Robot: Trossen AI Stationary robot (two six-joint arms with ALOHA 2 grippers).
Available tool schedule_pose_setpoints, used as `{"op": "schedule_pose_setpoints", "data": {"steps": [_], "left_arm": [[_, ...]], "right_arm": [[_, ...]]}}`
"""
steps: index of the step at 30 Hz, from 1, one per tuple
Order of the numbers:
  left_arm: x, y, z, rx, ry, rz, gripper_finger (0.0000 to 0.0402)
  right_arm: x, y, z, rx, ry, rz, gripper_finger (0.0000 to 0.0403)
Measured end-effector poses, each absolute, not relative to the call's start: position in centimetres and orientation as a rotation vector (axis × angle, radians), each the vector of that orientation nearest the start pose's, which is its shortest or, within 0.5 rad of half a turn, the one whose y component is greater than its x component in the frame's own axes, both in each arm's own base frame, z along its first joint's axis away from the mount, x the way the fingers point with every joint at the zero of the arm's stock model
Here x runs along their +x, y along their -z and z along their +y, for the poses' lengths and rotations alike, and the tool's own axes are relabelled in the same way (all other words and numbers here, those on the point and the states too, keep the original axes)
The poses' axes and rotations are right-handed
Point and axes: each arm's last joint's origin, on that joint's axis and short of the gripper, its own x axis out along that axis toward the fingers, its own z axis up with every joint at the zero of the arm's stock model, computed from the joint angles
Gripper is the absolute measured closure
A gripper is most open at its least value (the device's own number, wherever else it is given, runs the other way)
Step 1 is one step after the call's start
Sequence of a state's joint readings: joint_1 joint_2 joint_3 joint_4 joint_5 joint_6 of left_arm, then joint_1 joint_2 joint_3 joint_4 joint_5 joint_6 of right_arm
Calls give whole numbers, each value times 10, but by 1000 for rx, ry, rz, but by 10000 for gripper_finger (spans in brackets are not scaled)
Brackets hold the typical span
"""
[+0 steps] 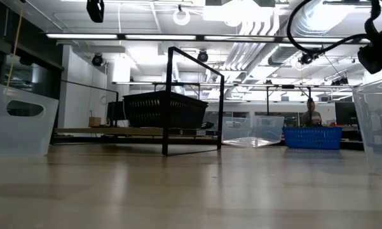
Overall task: Stack baskets on shelf by color
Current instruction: Stack the black bin on top of the other black bins on the shelf
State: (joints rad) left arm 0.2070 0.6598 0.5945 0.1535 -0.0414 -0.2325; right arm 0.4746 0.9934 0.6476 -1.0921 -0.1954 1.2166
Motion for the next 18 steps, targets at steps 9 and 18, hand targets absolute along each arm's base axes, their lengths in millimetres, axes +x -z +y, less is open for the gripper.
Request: {"op": "schedule_pose_setpoints", "data": {"steps": [9,18], "left_arm": [[153,-318,33,-224,-237,-117,401],[153,-318,33,-224,-237,-117,401]], "right_arm": [[131,-185,79,620,439,1615,245],[139,-171,83,563,495,1668,247]]}}
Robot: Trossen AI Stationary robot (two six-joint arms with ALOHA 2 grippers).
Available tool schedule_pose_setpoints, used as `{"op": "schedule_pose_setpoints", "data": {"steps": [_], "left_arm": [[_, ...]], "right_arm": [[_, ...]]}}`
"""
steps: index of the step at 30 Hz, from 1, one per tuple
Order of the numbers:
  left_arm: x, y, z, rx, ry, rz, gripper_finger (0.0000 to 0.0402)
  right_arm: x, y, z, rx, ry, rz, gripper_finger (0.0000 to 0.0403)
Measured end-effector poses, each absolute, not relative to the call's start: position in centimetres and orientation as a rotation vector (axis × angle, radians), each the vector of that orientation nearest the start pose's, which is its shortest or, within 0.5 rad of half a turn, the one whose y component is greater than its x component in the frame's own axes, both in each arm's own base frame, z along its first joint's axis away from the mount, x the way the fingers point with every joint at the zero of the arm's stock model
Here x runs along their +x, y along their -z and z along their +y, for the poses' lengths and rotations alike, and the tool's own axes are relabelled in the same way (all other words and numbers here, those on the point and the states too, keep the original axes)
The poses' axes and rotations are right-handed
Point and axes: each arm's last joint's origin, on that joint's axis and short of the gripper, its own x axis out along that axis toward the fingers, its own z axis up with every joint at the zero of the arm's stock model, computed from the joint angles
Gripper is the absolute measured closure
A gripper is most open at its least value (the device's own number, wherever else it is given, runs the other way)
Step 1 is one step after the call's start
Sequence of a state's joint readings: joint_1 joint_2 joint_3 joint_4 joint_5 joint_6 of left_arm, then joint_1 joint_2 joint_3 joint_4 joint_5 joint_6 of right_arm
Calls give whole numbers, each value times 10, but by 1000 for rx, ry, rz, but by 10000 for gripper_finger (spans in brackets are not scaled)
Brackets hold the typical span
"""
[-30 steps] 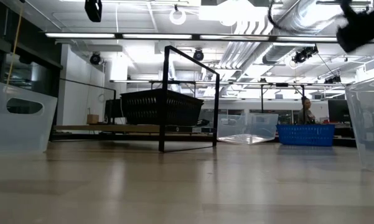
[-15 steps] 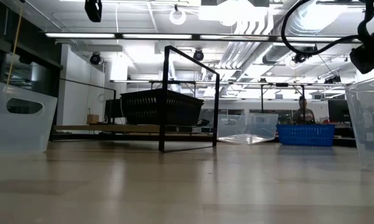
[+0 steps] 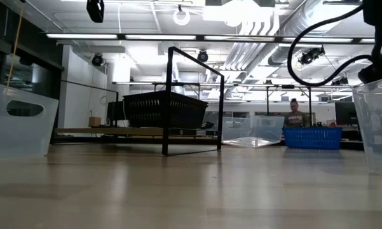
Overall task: Stack baskets on shelf by color
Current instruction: Stack the black bin on top of the other black bins on the shelf
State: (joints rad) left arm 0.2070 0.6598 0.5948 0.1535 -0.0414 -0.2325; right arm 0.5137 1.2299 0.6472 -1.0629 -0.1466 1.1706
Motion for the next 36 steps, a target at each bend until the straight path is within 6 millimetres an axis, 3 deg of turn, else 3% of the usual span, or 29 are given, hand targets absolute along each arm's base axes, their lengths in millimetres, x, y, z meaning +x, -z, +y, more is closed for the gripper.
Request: {"op": "schedule_pose_setpoints", "data": {"steps": [11,13,18,20,24,29,36], "left_arm": [[153,-318,33,-224,-237,-117,401],[153,-318,33,-224,-237,-117,401],[153,-318,33,-224,-237,-117,401],[153,-318,33,-224,-237,-117,401],[153,-318,33,-223,-237,-116,401],[153,-318,33,-198,-242,-114,401],[152,-320,33,-197,-243,-133,401]], "right_arm": [[142,-169,84,544,510,1648,259],[141,-169,84,546,509,1656,282],[140,-170,83,549,502,1664,386],[141,-176,83,560,500,1661,388],[142,-203,82,486,563,1635,395],[151,-252,75,409,673,1516,398],[171,-337,55,432,742,1103,401]]}}
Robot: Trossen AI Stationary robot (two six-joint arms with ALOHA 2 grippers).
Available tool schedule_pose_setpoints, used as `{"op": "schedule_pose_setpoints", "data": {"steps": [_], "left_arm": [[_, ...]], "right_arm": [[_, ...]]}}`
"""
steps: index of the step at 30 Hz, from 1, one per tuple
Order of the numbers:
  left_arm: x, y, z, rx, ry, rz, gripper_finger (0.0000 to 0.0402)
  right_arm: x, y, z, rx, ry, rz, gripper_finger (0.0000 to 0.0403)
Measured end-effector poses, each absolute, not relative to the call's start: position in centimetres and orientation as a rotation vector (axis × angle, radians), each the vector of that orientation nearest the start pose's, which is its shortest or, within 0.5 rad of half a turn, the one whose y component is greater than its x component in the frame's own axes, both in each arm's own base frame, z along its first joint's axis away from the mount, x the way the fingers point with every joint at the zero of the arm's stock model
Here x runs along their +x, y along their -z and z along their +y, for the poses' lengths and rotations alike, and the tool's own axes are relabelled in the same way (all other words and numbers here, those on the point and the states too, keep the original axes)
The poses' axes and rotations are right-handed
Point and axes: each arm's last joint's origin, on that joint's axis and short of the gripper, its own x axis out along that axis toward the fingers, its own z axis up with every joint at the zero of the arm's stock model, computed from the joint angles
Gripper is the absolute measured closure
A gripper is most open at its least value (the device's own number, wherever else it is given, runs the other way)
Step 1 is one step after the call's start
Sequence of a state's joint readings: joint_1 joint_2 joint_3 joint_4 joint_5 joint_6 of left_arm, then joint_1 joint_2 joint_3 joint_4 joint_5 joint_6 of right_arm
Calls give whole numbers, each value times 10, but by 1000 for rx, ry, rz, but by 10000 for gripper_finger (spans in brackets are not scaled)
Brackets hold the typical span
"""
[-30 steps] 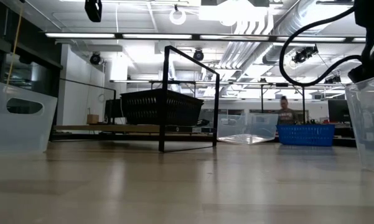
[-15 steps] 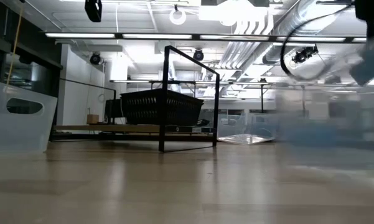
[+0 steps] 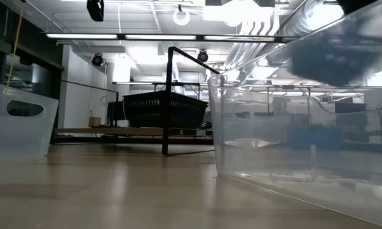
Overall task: Stack baskets on shelf by color
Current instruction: Stack the black bin on top of the other black bins on the shelf
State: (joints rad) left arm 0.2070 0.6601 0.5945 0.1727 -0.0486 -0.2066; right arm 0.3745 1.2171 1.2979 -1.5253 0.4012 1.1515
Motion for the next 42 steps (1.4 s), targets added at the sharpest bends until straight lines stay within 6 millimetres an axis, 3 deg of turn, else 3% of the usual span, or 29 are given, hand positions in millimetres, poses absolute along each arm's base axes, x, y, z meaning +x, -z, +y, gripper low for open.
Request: {"op": "schedule_pose_setpoints", "data": {"steps": [8,12,15,22,28,35,42], "left_arm": [[150,-332,32,-182,-198,-262,401],[146,-344,29,-178,-121,-374,401],[140,-354,27,-181,-82,-479,401],[129,-365,25,-169,-52,-596,401],[127,-365,25,-163,-64,-606,401],[126,-366,25,-163,-64,-607,401],[126,-366,25,-170,-86,-611,401]], "right_arm": [[184,-445,16,386,741,538,402],[212,-474,-7,301,731,416,402],[246,-481,-22,241,680,422,402],[330,-462,-56,177,541,571,402],[380,-427,-76,202,426,734,403],[407,-383,-93,286,314,941,403],[418,-360,-110,396,313,990,403]]}}
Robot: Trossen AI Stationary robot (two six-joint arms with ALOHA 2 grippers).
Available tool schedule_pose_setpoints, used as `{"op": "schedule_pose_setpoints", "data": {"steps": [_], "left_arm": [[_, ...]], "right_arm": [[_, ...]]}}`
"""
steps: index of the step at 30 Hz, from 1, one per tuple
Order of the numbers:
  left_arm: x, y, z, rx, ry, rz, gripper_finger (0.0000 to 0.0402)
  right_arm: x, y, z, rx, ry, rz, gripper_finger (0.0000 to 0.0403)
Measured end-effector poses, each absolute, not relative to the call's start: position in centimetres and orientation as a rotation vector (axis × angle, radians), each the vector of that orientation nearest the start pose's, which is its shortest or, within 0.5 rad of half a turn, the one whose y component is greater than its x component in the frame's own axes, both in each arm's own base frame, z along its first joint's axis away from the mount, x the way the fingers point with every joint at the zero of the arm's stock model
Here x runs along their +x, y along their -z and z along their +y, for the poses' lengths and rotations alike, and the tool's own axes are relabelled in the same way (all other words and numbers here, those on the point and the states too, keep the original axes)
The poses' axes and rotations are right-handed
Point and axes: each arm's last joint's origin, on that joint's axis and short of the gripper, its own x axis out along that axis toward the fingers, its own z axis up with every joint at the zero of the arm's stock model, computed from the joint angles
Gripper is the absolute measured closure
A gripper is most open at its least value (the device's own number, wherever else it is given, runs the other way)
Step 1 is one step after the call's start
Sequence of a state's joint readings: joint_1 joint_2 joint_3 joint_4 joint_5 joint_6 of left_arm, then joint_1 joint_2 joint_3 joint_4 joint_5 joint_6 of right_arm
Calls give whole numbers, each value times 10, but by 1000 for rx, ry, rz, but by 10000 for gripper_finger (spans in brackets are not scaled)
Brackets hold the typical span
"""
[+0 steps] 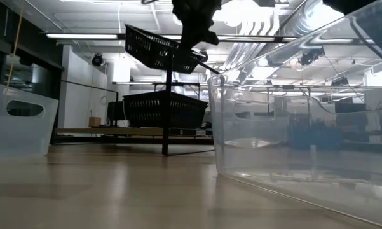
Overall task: Stack baskets on shelf by color
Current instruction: Stack the black bin on top of the other black bins on the shelf
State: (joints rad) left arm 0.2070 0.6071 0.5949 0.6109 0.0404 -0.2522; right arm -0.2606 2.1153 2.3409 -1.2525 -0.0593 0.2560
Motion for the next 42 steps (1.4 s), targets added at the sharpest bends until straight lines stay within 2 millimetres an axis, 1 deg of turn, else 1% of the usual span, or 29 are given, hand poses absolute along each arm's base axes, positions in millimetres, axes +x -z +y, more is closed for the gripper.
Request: {"op": "schedule_pose_setpoints", "data": {"steps": [7,9,15,24,36,39,42], "left_arm": [[126,-366,25,-178,-87,-612,402],[126,-366,25,-178,-87,-612,401],[126,-365,25,-178,-87,-610,401],[127,-365,25,-179,-87,-607,401],[127,-365,25,-179,-88,-604,401],[127,-365,25,-179,-88,-604,401],[127,-365,25,-179,-88,-603,401]], "right_arm": [[418,-347,-121,473,322,1050,403],[416,-344,-122,487,317,1082,403],[420,-336,-123,503,300,1106,403],[420,-337,-123,493,311,1099,403],[422,-335,-123,430,275,1105,402],[422,-335,-123,423,280,1105,392],[422,-335,-123,423,281,1105,371]]}}
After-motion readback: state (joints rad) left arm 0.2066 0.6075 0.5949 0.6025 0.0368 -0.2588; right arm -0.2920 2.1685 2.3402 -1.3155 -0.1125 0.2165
